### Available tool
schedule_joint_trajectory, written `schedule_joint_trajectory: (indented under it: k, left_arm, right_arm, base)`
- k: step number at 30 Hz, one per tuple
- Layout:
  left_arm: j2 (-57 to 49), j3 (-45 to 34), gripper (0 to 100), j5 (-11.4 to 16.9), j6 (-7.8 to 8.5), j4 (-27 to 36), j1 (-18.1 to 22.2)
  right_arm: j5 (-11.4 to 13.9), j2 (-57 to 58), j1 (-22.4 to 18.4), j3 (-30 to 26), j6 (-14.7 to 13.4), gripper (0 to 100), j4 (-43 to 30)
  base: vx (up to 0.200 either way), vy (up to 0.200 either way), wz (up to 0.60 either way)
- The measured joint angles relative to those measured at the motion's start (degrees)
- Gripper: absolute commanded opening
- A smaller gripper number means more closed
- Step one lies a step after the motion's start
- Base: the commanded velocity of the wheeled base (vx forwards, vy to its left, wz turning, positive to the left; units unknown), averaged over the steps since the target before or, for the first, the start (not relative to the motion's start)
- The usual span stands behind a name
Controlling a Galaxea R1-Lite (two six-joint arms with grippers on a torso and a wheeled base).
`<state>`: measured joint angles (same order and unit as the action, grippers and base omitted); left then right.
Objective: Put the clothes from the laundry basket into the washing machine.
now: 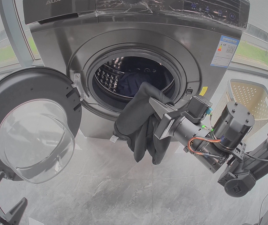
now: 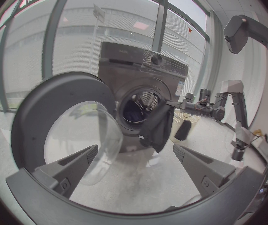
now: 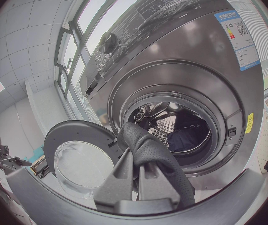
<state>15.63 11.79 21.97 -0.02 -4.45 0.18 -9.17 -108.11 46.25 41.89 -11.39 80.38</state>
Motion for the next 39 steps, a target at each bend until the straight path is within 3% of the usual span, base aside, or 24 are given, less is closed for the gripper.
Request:
schedule_joint_trajectory:
  k: [2, 6, 9, 16, 24, 32, 39]
  left_arm:
    - [5.56, 0.02, 100, 3.84, 0.02, -3.05, -0.43]
    - [14.85, -0.13, 100, 8.03, 0.00, -8.35, -2.50]
    - [20.59, -0.13, 100, 9.25, -0.29, -11.09, -5.17]
    - [36.00, 0.39, 100, 10.37, -1.76, -22.24, -10.70]
    - [54.58, 1.68, 100, 10.50, -5.58, -37.43, -16.21]
    - [70.01, 5.62, 100, 10.48, -9.41, -43.53, -20.88]
    - [78.78, 10.23, 100, 10.46, -13.00, -45.93, -22.37]
  right_arm:
    - [-0.02, -0.79, -0.26, 1.07, 0.00, 0, 0.00]
    - [-0.24, -2.36, -0.74, 2.82, -0.02, 0, 0.02]
    - [-0.38, -3.30, -0.96, 3.80, -0.05, 0, 0.00]
    - [-0.44, -4.77, -1.16, 6.07, -0.51, 0, -0.07]
    - [0.00, -5.23, -0.72, 7.97, -2.27, 0, -0.13]
    - [-0.18, -5.25, -0.80, 8.56, -2.76, 0, -0.11]
    - [-0.44, -5.23, -0.61, 8.80, -2.86, 0, 0.00]
  base:
    - [0.000, 0.000, 0.00]
    - [0.000, 0.000, 0.00]
    - [0.000, 0.000, 0.00]
    - [0.000, 0.000, 0.00]
    - [0.000, 0.000, 0.00]
    - [0.000, 0.000, 0.00]
    - [0.000, 0.000, 0.00]
